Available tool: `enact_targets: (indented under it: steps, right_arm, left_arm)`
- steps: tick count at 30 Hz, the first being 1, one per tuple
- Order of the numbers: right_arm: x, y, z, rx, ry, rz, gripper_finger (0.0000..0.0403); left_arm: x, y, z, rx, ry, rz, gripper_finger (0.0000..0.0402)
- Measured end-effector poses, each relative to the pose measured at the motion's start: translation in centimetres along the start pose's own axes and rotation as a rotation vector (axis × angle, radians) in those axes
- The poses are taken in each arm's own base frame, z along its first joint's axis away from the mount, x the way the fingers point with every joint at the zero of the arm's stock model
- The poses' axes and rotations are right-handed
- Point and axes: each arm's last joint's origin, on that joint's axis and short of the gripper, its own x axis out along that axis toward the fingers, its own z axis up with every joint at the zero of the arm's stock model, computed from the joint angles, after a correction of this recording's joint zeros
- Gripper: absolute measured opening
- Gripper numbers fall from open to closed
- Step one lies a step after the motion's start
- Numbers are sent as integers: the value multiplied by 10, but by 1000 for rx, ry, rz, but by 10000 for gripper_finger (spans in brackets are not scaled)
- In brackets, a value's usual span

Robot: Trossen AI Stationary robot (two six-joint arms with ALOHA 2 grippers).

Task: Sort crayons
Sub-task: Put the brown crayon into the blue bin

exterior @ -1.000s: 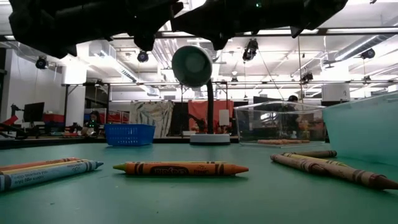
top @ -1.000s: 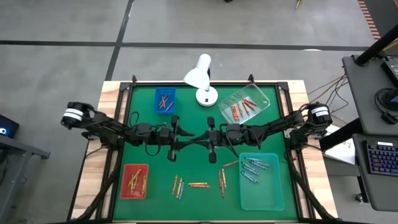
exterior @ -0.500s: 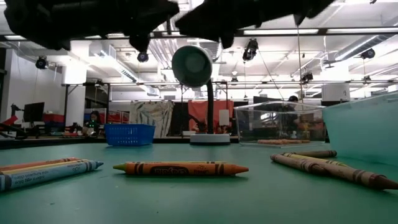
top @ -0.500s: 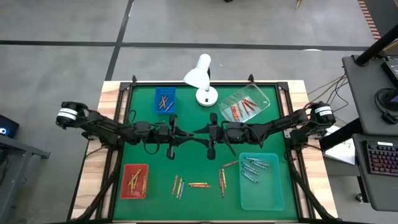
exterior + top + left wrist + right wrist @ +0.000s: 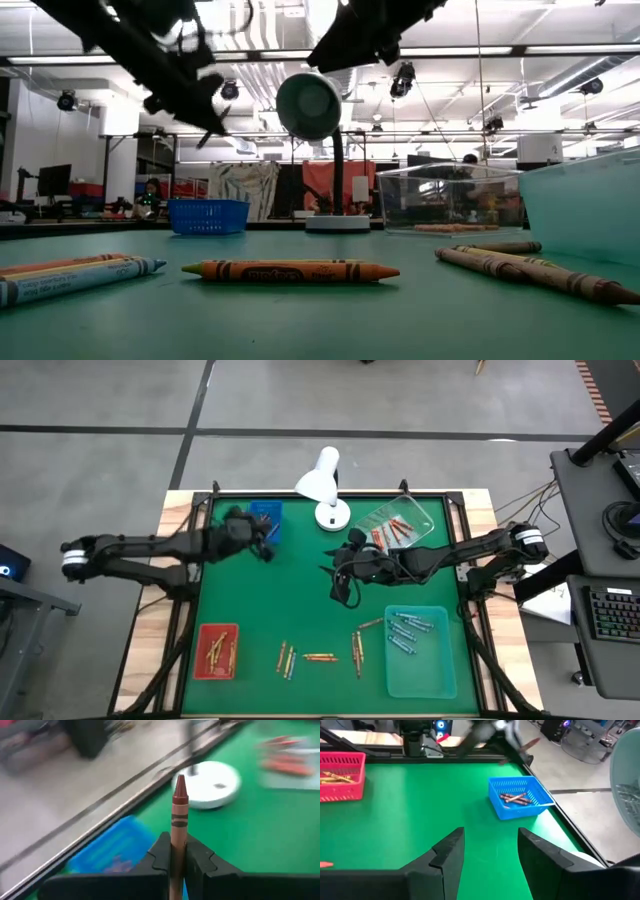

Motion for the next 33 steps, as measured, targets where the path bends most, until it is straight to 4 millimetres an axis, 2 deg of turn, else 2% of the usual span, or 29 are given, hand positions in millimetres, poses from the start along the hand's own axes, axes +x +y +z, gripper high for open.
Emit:
enact_targets:
  steps: [2, 6, 11, 23, 33]
  right_arm:
    - [0, 0, 0, -2, 4, 0, 171]
    - [0, 0, 0, -1, 3, 0, 172]
    - [0, 0, -1, 12, 8, 0, 169]
    - [0, 0, -4, 17, 34, -1, 167]
    - [0, 0, -6, 27, 57, -2, 169]
  left_arm:
    - [9, 16, 1, -31, 44, 65, 2]
    - [31, 43, 2, -134, 110, 70, 2]
    - [57, 62, -1, -190, 193, 83, 5]
    - [100, 57, -3, -146, 315, 107, 15]
    - [109, 56, -6, -140, 345, 141, 28]
